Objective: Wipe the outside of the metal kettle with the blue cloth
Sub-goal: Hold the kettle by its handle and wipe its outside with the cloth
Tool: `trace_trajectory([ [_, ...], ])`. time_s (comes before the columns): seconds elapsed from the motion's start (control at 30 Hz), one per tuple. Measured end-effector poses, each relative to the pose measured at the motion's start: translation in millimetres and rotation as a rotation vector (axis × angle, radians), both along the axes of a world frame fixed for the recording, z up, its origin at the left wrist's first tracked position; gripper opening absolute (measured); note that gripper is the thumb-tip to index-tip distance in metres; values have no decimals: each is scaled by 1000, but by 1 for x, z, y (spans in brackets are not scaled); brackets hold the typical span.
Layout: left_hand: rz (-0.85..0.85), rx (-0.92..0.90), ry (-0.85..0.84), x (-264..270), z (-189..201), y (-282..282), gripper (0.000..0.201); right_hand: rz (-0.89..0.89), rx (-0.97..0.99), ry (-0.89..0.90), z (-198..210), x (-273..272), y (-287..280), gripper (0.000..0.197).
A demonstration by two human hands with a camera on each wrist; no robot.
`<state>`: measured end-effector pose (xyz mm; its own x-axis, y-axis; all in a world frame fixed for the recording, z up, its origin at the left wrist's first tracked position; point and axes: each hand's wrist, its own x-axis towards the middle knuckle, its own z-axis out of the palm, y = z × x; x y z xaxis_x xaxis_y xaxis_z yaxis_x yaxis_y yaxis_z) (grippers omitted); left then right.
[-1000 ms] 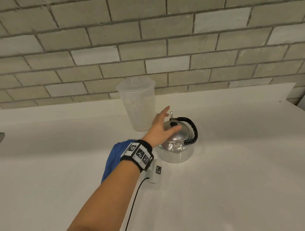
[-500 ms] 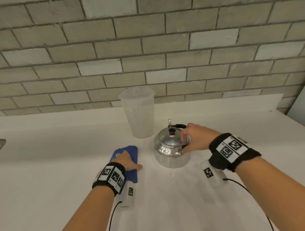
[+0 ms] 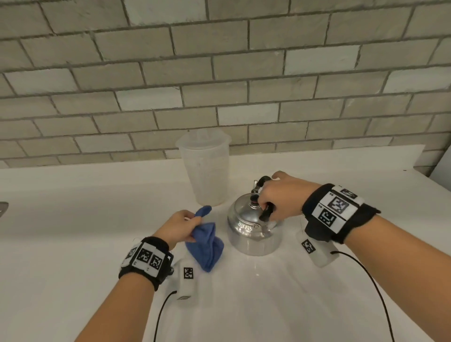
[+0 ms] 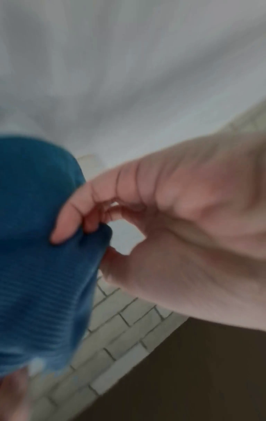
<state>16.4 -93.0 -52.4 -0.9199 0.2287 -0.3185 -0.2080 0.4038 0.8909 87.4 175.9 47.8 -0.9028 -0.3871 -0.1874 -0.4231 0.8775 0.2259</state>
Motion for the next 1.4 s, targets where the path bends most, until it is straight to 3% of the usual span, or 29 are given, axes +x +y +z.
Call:
trace_trajectory([
  [0.1,36,302,10,4,5,29,23,159,14,-26,6,-9,-17,26],
  [0.2,7,351,65,11,0,62,16,237,-84,-4,10,-18,-26,39],
  [0.33,-42,444,72,15,-17,92,57,166,-372,-62,3,-24,-18,44],
  [0.37,-65,467,52,15,-19,94,58,149,-426,-74,0,-24,-18,45],
  [0.47,-39,478,11,11,-21,94,40,112,-549,-64,-11,-24,-17,47],
  [0.6,47,488,47,10,-25,87,32,72,-666,75,-30,-26,-24,55],
  [0.77,196,637,-23,17,-31,75,36,-55,-651,263,-42,-30,-47,54],
  [0.87,309,636,-66,20,-39,71,34,-191,-631,348,-44,-33,-63,55],
  [0.97,410,728,-102,20,-62,76,55,-344,-598,420,-46,-38,-78,54],
  [1.1,479,667,104,45,-44,87,31,-520,-570,279,-37,-49,-81,59],
  [1.3,453,559,165,42,-44,98,38,-605,-536,114,-25,-54,-56,58],
  [1.4,483,520,178,44,-43,106,36,-703,-609,30,-24,-61,-47,50],
])
